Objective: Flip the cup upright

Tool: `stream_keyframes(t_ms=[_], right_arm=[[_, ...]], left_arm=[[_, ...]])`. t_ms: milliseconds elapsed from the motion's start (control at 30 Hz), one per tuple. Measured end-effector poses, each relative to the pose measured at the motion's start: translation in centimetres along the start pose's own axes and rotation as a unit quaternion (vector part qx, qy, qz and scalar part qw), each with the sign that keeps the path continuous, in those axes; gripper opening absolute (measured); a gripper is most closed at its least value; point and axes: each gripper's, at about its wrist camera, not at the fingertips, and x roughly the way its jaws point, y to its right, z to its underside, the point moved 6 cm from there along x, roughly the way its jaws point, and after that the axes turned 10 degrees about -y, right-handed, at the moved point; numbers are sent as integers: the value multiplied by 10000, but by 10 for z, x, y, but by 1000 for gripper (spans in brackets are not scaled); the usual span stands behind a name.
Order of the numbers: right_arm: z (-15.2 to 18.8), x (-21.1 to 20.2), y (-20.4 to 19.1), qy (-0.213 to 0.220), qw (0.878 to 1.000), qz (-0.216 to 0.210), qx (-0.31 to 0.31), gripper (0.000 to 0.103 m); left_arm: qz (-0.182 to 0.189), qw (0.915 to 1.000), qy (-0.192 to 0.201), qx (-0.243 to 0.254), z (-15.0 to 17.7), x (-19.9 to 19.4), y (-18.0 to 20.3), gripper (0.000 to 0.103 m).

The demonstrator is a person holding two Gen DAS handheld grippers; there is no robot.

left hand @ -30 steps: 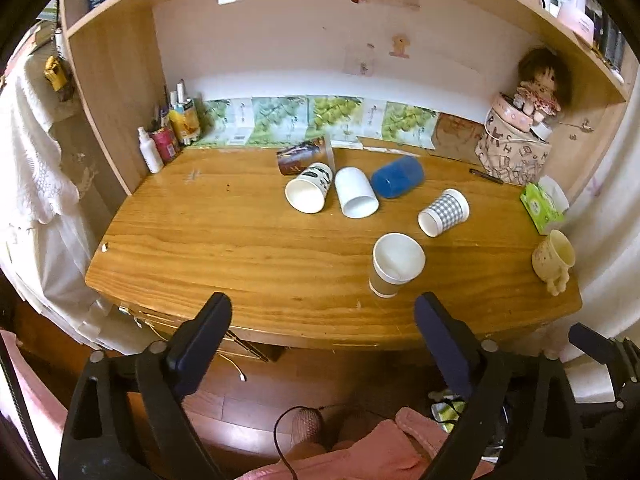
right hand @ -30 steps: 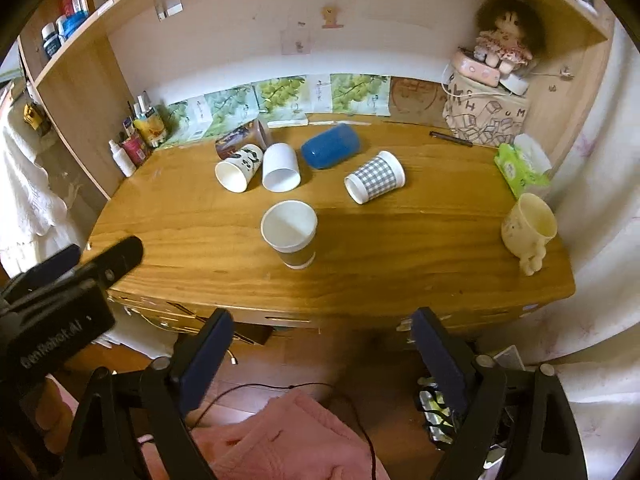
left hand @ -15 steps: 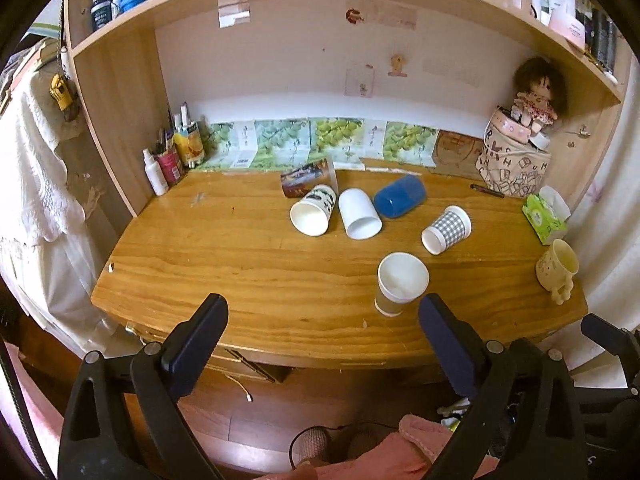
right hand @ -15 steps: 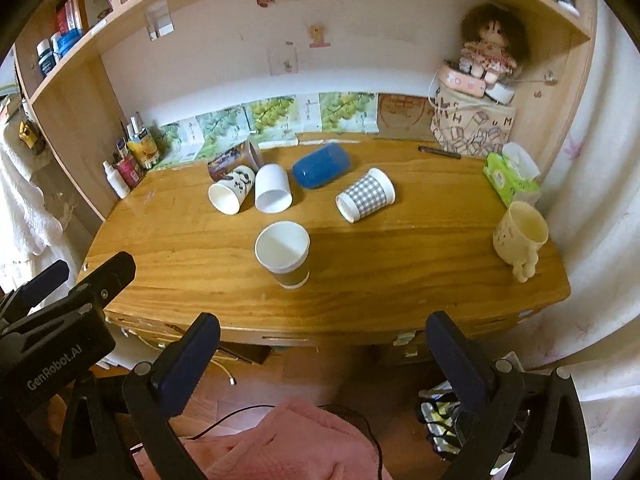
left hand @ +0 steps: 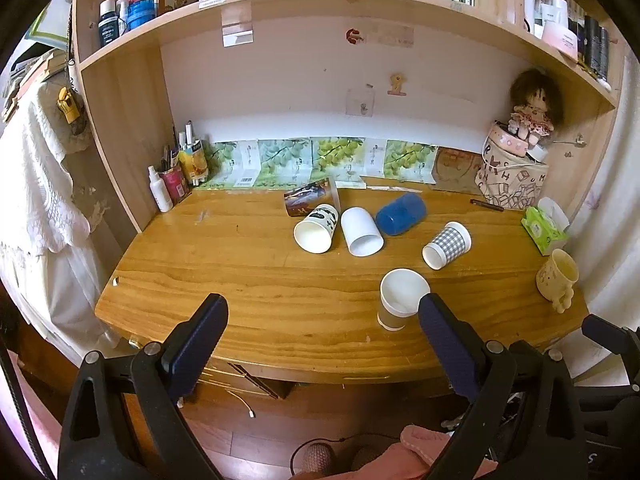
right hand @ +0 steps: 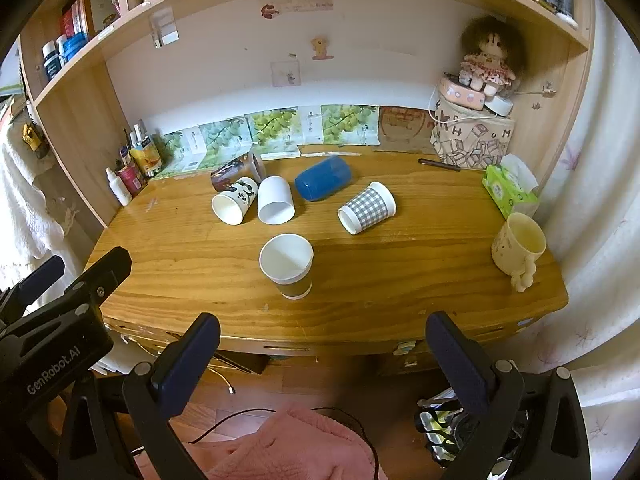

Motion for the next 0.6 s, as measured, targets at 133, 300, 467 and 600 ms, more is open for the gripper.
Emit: stream_keyframes(t_ms=[133,300,467,600], right_arm=[[0,-3,0,25,10000,35,-3,103],[2,-4,1,18,10000,73,-14,103],[3,-5,1,25,10000,78,-17,103],[3,-7,2,52,10000,62,-44,103]], left_arm=[[32,10000,30,31,1,-2,0,97],[106,9999,79,86,2,-6,3,97],[105,9998,133,101,2,-9,3,97],[79,9997,205,104,3,-12,3,97]])
